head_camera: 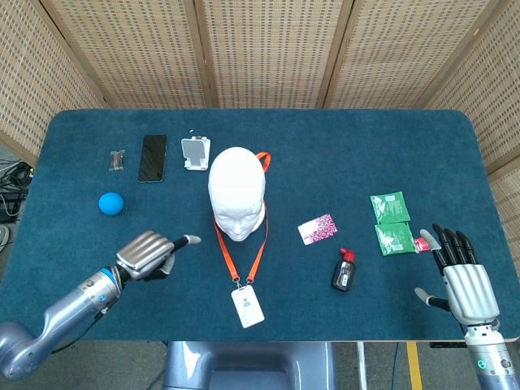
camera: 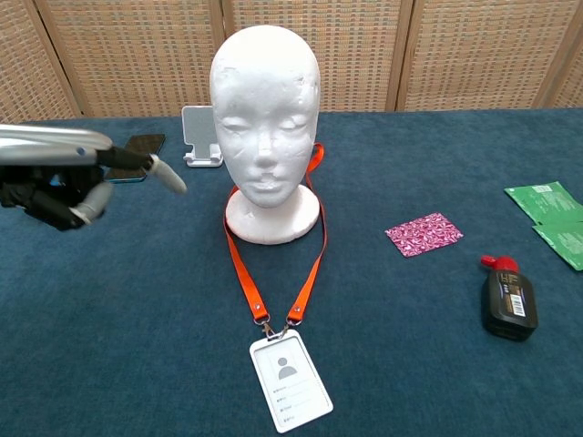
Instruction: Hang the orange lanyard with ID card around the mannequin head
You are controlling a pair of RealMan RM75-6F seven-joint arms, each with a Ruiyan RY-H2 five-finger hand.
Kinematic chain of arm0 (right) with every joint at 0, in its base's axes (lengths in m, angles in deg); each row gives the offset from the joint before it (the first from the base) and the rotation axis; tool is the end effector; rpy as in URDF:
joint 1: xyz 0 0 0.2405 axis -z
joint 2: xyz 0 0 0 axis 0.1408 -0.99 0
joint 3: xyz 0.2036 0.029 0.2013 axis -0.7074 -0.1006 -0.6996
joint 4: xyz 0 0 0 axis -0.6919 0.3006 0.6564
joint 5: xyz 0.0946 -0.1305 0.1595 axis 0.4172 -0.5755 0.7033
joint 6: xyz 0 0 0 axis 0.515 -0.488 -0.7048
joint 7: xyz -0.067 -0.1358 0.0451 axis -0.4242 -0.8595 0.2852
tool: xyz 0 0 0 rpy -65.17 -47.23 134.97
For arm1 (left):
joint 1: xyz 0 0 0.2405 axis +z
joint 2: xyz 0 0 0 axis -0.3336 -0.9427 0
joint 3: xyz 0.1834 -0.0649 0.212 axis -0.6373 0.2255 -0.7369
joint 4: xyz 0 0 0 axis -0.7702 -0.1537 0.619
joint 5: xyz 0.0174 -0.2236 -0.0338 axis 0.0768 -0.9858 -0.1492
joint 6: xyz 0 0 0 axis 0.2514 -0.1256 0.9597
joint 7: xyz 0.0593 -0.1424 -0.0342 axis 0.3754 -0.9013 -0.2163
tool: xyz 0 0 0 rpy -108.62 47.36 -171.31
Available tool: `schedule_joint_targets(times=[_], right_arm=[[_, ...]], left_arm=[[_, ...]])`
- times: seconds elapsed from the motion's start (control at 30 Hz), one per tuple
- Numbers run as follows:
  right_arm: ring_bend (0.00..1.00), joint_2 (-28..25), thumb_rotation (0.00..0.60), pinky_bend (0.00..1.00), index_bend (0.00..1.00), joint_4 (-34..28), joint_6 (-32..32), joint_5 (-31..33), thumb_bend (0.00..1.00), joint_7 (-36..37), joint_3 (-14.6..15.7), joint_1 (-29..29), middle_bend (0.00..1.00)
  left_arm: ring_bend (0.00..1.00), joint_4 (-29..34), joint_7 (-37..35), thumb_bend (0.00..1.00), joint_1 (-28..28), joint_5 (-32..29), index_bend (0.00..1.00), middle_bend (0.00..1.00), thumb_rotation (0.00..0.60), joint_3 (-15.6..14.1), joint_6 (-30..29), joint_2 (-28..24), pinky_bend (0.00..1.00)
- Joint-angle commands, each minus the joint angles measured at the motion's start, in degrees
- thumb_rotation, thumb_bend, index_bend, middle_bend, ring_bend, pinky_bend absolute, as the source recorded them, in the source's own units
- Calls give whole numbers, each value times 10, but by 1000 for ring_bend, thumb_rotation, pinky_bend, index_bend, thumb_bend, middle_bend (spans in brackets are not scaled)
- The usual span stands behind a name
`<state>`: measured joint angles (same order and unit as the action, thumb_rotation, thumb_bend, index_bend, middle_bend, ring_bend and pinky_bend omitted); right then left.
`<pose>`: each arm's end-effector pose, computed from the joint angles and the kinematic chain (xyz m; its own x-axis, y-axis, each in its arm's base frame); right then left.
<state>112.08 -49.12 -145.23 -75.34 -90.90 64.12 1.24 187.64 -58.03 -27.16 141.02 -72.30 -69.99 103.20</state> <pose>-0.3230 -0.2083 0.1414 0.4186 0.0343 0.9075 -0.9000 -0.1181 0.4196 -0.1814 0.3177 0.0615 0.5010 0.4568 0.7351 0.8269 -0.5033 -0.2508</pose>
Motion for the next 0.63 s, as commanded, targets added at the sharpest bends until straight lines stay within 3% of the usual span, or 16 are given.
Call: schedule_joint_targets(times=[0.03, 0.07, 0.13, 0.2, 0.4, 0.63], right_arm=[[0, -1, 600, 0, 0, -3, 0, -1, 0, 0, 0, 0, 0], [0, -2, 600, 0, 0, -3, 0, -2, 0, -1, 0, 0, 0], [0, -1, 600, 0, 0, -3, 0, -4, 0, -3, 0, 0, 0], [0, -1, 600, 0, 0, -2, 1, -4, 0, -6, 0, -1, 0], [0, 0, 600, 0, 0, 5, 2, 4, 0, -15, -4, 0, 0], [0, -7, 600, 0, 0, 6, 5, 12, 0, -5, -7, 1, 0]], left_arm=[[583, -92, 8, 51, 161, 4, 5, 635, 600, 1, -247, 4, 570], [460, -102, 6, 5, 180, -3, 0, 501, 600, 5, -271, 13, 446], [112, -113, 0, 0, 218, -27, 0, 118, 600, 10, -307, 20, 137], [2, -112, 3, 0, 236, -35, 0, 1, 600, 12, -320, 20, 19], [0, -74, 34, 0, 296, -71, 0, 0, 600, 16, -364, 14, 0], [0, -68, 44, 0, 327, -62, 0, 0, 600, 27, -381, 25, 0]])
